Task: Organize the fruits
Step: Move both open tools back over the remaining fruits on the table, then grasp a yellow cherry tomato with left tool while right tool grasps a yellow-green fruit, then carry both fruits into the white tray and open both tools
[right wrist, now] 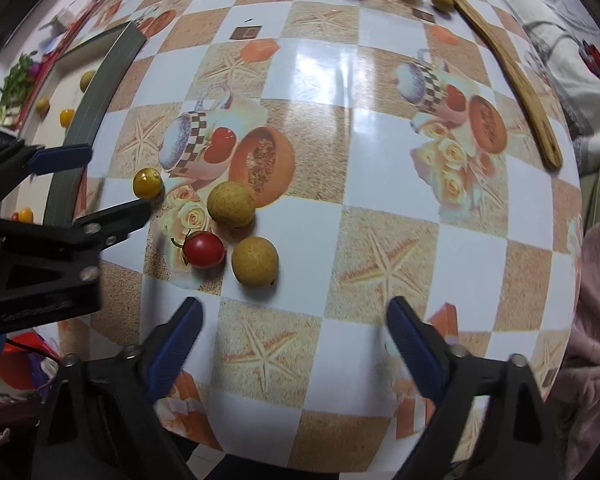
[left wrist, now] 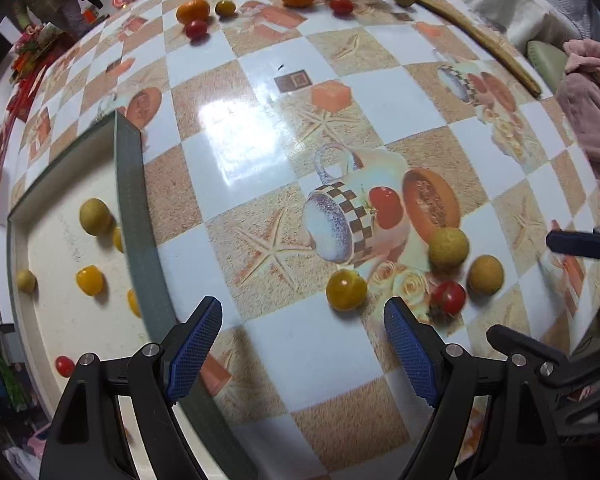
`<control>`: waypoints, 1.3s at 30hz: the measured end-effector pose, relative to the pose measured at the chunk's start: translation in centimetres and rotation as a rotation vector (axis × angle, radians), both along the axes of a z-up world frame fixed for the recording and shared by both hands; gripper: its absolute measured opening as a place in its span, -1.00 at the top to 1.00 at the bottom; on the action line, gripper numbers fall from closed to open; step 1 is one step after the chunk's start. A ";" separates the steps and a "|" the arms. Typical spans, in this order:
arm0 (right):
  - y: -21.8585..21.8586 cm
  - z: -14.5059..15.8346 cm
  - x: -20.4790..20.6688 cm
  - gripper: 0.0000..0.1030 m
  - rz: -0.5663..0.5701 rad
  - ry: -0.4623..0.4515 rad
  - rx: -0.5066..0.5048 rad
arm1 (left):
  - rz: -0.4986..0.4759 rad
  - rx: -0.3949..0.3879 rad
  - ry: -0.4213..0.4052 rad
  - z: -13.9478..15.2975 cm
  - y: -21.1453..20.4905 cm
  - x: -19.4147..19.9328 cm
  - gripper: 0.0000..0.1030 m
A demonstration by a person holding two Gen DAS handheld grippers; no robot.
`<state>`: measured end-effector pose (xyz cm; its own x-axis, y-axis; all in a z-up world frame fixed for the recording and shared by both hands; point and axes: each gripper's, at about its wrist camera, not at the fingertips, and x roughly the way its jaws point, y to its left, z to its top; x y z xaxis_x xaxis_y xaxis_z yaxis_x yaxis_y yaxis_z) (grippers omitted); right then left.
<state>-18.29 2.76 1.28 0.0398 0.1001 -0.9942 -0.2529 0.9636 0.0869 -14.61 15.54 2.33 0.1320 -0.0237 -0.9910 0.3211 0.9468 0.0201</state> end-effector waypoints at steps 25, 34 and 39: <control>3.8 -0.5 2.2 0.47 0.076 0.006 0.071 | 0.026 -0.010 0.055 -1.1 -1.3 1.3 -0.26; 0.1 1.2 3.1 0.47 -0.068 0.027 0.154 | 0.041 -0.130 0.079 0.1 -1.0 2.0 0.57; -0.4 1.8 3.5 0.47 -0.074 0.011 0.156 | 0.053 -0.168 0.070 1.5 0.3 1.9 0.57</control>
